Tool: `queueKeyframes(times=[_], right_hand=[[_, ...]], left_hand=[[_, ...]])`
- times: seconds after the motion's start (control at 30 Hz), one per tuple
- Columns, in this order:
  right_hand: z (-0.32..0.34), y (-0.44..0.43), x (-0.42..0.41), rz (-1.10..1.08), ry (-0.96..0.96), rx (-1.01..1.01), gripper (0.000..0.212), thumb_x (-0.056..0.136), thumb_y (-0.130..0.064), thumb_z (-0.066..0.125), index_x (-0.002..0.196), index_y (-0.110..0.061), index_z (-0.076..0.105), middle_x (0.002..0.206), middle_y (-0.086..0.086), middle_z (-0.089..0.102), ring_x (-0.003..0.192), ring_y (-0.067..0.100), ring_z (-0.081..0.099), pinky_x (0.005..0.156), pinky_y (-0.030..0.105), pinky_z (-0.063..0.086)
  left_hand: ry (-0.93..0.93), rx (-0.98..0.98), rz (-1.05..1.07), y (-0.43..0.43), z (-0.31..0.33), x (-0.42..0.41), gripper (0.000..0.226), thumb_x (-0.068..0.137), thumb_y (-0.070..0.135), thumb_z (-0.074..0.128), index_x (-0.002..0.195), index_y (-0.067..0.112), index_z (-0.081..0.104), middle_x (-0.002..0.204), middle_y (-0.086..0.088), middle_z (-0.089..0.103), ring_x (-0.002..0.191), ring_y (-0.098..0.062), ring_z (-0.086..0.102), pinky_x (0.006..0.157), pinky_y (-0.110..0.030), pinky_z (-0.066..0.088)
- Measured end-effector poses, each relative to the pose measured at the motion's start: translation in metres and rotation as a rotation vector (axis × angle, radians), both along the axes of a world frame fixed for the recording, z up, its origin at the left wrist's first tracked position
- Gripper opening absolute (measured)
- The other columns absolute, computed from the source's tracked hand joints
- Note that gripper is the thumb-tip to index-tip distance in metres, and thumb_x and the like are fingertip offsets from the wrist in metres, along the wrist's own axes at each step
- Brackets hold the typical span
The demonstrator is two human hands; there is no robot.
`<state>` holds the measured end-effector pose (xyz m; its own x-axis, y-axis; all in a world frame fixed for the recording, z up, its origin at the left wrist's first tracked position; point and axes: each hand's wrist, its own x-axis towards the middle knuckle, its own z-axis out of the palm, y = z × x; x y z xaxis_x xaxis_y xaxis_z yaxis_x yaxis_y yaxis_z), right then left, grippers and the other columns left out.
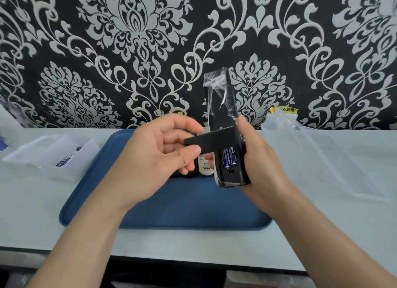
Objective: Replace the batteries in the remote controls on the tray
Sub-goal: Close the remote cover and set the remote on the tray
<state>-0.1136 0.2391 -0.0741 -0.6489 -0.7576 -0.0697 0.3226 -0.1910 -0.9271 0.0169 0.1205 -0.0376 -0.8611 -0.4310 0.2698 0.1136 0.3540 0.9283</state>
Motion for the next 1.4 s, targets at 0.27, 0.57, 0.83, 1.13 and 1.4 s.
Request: queueKeyframes(times=[0.27,0.57,0.83,1.13,1.4], right_hand=[[-0.002,0.0,0.003,0.064,0.074,0.077,0.055,0.1,-0.057,0.035,0.11,-0.014,0.068,0.087,0.011,0.073,0.07,0.024,0.069,0.052,0.027,0.049],[-0.003,-0.004,0.008,0.094,0.125,0.042,0.052,0.102,-0.054,0.029,0.097,-0.018,0.067,0.077,0.011,0.072,0.07,0.025,0.069,0.062,0.036,0.054],[-0.007,-0.002,0.008,-0.003,0.13,0.055,0.053,0.1,-0.057,0.034,0.108,-0.018,0.068,0.097,0.014,0.075,0.09,0.035,0.072,0.076,0.046,0.058],[-0.008,-0.003,0.002,-0.057,0.139,0.07,0.055,0.097,-0.061,0.037,0.128,-0.023,0.062,0.125,-0.001,0.067,0.12,0.019,0.062,0.096,0.039,0.05],[-0.001,-0.007,-0.003,-0.114,0.177,0.031,0.065,0.09,-0.067,0.038,0.127,-0.021,0.063,0.128,0.001,0.066,0.123,0.021,0.06,0.107,0.051,0.044]], left_hand=[[-0.092,-0.186,-0.031,0.005,-0.003,-0.004,0.031,0.093,0.004,0.058,0.09,0.031,0.072,0.081,0.008,0.069,0.069,-0.01,0.058,0.06,-0.02,0.046],[-0.116,-0.222,-0.037,0.009,-0.004,-0.012,0.032,0.093,-0.003,0.054,0.094,0.025,0.07,0.085,0.005,0.066,0.072,-0.018,0.069,0.076,-0.029,0.056],[-0.01,-0.407,0.167,0.014,-0.013,-0.019,0.038,0.073,0.007,0.08,0.105,0.028,0.072,0.098,0.015,0.063,0.07,-0.012,0.061,0.069,-0.017,0.051],[0.094,-0.638,0.248,0.024,-0.027,-0.021,0.055,0.071,0.025,0.076,0.124,0.012,0.064,0.115,0.01,0.064,0.102,0.0,0.056,0.095,-0.011,0.041],[0.127,-0.356,0.212,0.036,-0.025,-0.026,0.049,0.065,0.023,0.078,0.113,0.029,0.07,0.108,0.02,0.064,0.096,-0.008,0.061,0.092,-0.034,0.051]])
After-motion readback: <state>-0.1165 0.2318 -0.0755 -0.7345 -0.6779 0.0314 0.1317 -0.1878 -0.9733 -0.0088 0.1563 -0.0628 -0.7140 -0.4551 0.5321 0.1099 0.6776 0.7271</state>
